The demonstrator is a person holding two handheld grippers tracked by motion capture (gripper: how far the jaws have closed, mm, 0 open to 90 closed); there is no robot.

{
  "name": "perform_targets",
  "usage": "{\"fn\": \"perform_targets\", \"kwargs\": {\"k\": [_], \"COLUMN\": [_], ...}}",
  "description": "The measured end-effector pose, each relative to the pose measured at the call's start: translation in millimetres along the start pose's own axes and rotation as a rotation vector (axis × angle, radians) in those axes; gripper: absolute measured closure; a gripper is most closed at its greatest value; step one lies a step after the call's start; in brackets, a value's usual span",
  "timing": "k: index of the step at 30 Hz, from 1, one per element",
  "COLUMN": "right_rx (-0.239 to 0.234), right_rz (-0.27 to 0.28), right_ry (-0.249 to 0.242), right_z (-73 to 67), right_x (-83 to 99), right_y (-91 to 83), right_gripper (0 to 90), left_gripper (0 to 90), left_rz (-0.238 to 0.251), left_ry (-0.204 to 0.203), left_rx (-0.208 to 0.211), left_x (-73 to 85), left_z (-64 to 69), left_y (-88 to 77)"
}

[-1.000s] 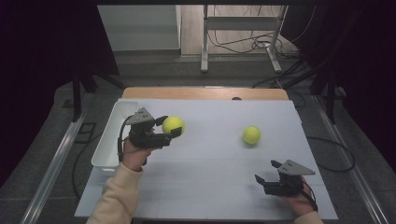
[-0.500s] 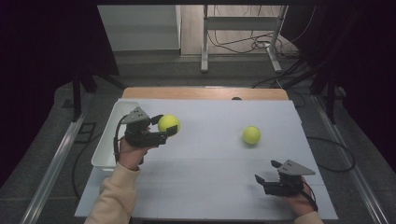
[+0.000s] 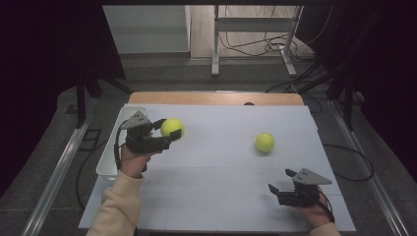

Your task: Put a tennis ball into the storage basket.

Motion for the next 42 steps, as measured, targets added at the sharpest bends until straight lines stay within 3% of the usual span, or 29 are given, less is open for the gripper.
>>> {"fn": "perform_targets", "kwargs": {"k": [42], "right_rx": [0.004], "right_rz": [-0.005], "right_ry": [-0.002], "right_z": [0.2], "right_x": [0.1], "right_y": [0.2], "right_gripper": [15.4], "left_gripper": [26.8], "left_rz": [0.038], "left_ry": [-0.043], "left_rx": [-0.042], "left_x": [1.1], "left_z": [-17.5], "left_y": [-15.8]}}
Point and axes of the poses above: each handheld gripper's, and its own axes: y roughly forward along the jaws, x roughly out of its underside, z roughly to its right, the point moved 2 cm from there along y, roughly forward along the jaws, and after that the axes turned 5 degrees about -z, right-handed, at the moved point
